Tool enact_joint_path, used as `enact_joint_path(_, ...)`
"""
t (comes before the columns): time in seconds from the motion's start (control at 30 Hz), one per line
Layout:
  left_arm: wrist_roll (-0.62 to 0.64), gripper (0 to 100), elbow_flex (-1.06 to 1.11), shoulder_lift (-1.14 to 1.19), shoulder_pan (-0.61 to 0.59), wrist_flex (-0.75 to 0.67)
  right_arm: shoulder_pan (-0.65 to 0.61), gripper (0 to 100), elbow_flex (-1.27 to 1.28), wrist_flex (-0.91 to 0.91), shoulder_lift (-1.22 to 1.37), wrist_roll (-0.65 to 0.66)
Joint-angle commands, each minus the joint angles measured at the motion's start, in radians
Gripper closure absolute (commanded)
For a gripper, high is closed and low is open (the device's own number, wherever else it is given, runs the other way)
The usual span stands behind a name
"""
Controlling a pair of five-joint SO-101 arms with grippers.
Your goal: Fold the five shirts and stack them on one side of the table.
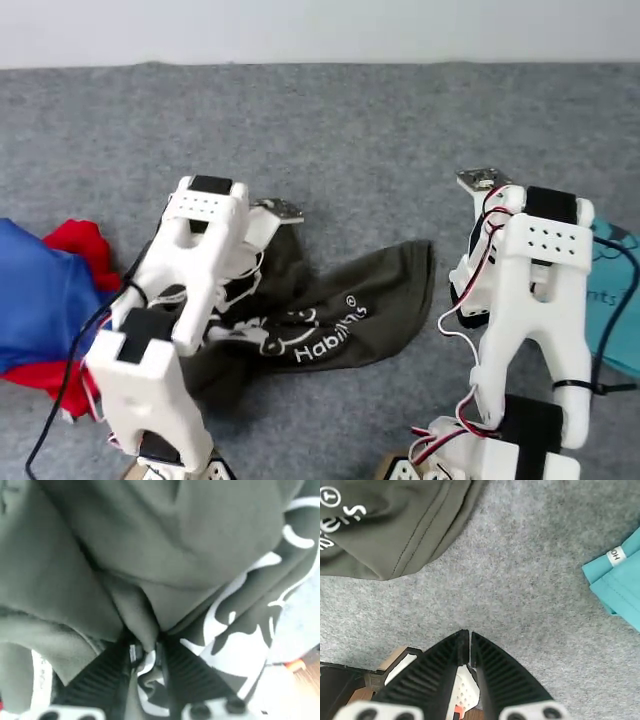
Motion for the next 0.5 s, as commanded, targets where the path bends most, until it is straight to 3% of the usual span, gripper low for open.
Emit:
enact_joint_path(0.0, -0.009, 98, 0.047, -0.118, 0.002, 0.034, -0.008, 98.3, -0.009, 0.036, -0.01, 0.002)
enact_joint_path(0.23, -0.002, 81, 0.061, -0.348, 0.005, 0.037, -0.008, 98.3, -0.009, 0.036, -0.012, 0.0)
enact_joint_path(0.47, 0.0, 80, 0.054, -0.545, 0.005, 0.029, -0.007, 98.3, -0.009, 0.036, -0.012, -0.003)
